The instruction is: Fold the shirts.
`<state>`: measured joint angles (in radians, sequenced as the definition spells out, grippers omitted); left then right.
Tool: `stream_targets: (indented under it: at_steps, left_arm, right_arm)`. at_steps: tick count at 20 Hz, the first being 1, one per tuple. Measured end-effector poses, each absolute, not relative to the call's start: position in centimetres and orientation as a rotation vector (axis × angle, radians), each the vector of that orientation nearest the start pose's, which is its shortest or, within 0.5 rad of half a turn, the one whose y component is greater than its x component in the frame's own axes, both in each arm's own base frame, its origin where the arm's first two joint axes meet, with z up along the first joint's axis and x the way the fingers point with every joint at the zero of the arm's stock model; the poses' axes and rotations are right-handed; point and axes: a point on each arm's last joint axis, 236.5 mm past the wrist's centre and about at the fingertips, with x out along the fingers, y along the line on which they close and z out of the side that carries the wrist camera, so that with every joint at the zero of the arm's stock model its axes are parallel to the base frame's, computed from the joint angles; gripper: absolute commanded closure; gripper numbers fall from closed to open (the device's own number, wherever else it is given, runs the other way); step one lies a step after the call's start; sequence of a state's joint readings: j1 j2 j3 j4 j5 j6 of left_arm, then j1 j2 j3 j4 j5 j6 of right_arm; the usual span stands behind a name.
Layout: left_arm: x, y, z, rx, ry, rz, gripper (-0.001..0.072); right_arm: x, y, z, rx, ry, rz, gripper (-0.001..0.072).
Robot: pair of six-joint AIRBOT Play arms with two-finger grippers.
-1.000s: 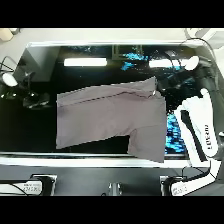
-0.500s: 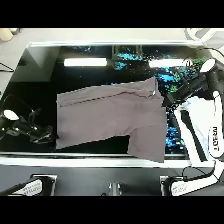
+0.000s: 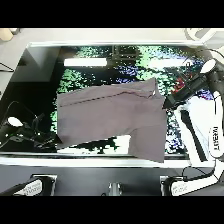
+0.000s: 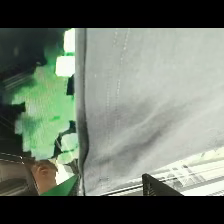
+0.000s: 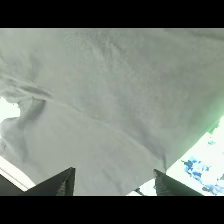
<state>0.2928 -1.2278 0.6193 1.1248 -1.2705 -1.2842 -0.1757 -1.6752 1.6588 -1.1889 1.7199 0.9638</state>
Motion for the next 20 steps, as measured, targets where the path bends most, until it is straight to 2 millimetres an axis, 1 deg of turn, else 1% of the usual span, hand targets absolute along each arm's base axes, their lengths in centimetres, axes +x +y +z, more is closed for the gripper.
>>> stream_targets:
  at_steps: [1,3,4,5,6,7,8,11,13,15,17,18,20]
  left_arm:
    - [21.0,-3.9,-10.4,-0.543,1.707,-0.216,0.0262]
    - [21.0,-4.1,-10.7,-0.556,1.701,-0.214,0.0358]
    - [21.0,-4.4,-10.8,-0.572,1.695,-0.214,0.0461]
    - [21.0,-4.4,-11.0,-0.577,1.690,-0.209,0.0539]
    - [21.0,-4.5,-11.2,-0.584,1.685,-0.203,0.0588]
    - [21.0,-4.7,-11.4,-0.597,1.681,-0.201,0.0654]
    - [20.9,-4.7,-11.5,-0.602,1.679,-0.197,0.0679]
    - [21.0,-4.8,-11.6,-0.608,1.675,-0.194,0.0681]
    - [21.3,-4.6,-11.5,-0.592,1.663,-0.195,0.0681]
    - [22.7,-3.7,-11.2,-0.554,1.605,-0.180,0.0682]
    - [23.1,-3.3,-10.6,-0.523,1.584,-0.180,0.0681]
    - [23.4,-3.4,-10.1,-0.527,1.569,-0.186,0.0681]
    - [23.2,-3.7,-9.4,-0.529,1.567,-0.204,0.0681]
  right_arm:
    - [38.8,1.9,1.7,-0.028,1.523,0.678,0.0220]
    - [38.8,1.8,1.6,-0.031,1.526,0.675,0.0219]
    - [38.8,1.6,1.6,-0.035,1.529,0.671,0.0218]
    - [38.7,1.4,1.5,-0.042,1.536,0.664,0.0218]
    - [38.5,1.1,1.4,-0.050,1.546,0.654,0.0217]
    - [38.3,0.9,1.3,-0.056,1.557,0.642,0.0217]
    - [37.9,0.7,1.1,-0.062,1.567,0.631,0.0217]
    - [36.2,0.5,0.2,-0.058,1.590,0.600,0.0209]
    - [34.8,0.6,-1.3,-0.044,1.612,0.587,0.0209]
    - [33.9,0.5,-3.2,-0.030,1.625,0.561,0.0211]
    - [33.7,0.2,-4.8,-0.024,1.623,0.515,0.0214]
    - [33.8,-0.1,-5.5,-0.026,1.616,0.488,0.0216]
    - [34.0,-0.7,-6.6,-0.025,1.615,0.435,0.0218]
